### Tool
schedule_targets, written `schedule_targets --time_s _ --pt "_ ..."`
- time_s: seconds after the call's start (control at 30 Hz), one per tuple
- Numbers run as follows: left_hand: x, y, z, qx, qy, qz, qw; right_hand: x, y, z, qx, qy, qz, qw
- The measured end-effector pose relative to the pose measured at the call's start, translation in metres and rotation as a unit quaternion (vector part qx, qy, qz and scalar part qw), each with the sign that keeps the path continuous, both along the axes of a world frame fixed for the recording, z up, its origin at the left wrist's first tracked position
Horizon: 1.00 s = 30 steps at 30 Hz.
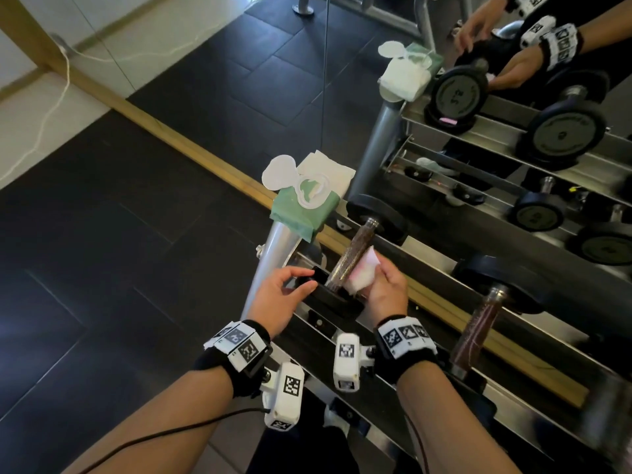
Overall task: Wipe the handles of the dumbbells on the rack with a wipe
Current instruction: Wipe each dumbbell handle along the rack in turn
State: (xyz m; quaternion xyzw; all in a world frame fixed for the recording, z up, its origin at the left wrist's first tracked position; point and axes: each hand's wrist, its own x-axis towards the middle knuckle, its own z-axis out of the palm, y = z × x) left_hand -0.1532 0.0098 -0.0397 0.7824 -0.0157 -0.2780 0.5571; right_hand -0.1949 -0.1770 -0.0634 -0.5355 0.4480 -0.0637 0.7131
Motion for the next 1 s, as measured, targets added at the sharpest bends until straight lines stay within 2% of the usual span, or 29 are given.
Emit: schedule_targets --time_s 0.13,0.33,0.6,0.83,1.0 --pt "-0.001 0.000 -0.002 0.004 -0.013 0.001 1.000 0.026 -0.001 0.010 0.051 -0.059 -0.041 0.996" --pt "0.000 0.001 -0.002 0.007 -0.023 -0.008 1.000 0.007 0.010 0.004 0.066 -0.106 -0.047 0.991" --pt "0.000 0.000 0.001 -0.009 -0.038 -0.019 0.999 0.028 0.004 0.002 0.150 -0.118 -0.099 0.977" --pt "0.001 0.002 -0.006 -0.003 -0.034 -0.008 0.999 0.019 0.008 -0.012 0.124 -0.094 -0.084 0.984" --pt "0.005 0.003 -0.008 -0.003 -0.027 -0.010 1.000 0.021 0.005 -0.010 0.140 -0.084 -0.093 0.982"
